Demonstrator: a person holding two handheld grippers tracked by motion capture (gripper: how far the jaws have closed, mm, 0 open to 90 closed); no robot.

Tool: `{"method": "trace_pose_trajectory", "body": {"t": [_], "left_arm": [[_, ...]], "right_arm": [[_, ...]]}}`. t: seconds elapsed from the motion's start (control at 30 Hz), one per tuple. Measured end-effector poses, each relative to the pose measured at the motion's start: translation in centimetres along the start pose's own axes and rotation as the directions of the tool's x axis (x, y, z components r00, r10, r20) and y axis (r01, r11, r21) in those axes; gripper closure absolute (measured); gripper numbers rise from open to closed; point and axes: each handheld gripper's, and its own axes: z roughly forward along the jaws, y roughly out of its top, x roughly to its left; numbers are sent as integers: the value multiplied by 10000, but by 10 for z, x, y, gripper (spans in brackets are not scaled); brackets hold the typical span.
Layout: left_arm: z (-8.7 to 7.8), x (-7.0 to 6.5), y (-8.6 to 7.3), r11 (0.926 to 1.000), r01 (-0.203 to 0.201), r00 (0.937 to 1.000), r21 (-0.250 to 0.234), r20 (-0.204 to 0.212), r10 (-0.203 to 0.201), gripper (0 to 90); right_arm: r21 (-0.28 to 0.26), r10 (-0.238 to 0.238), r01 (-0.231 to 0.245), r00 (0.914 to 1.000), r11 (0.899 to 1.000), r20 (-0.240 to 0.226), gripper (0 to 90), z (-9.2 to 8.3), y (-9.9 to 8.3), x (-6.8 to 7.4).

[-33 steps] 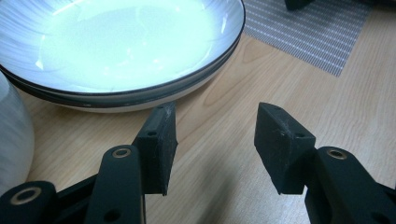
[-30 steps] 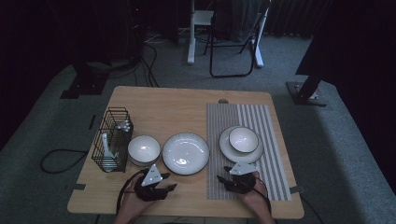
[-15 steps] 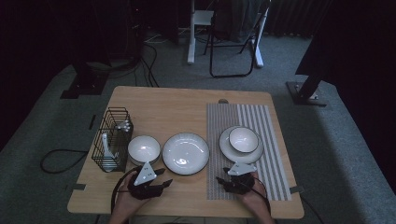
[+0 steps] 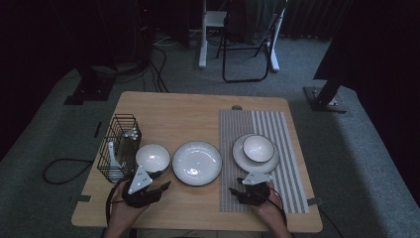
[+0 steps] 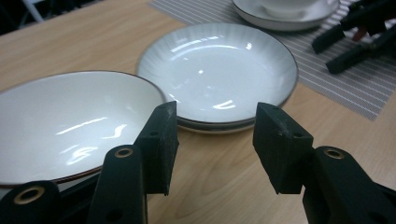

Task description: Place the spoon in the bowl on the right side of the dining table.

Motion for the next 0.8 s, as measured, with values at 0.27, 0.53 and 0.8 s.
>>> {"method": "trace_pose_trajectory", "body": {"t": [0.27, 0.53, 0.8], "left_arm": [[-17, 11, 6, 9994, 176, 9976, -285, -668, -195, 525], [-31, 21, 7, 9964, 399, 9918, -751, -1181, -486, 533], [-45, 28, 10, 9929, 489, 9810, -1088, -1817, -682, 530]], "right_arm": [[3, 10, -10, 10000, 10000, -12, 483, 0, 0, 0], [10, 23, -23, 10000, 10000, -30, 482, 0, 0, 0], [11, 23, -23, 10000, 10000, -31, 482, 0, 0, -1]]}}
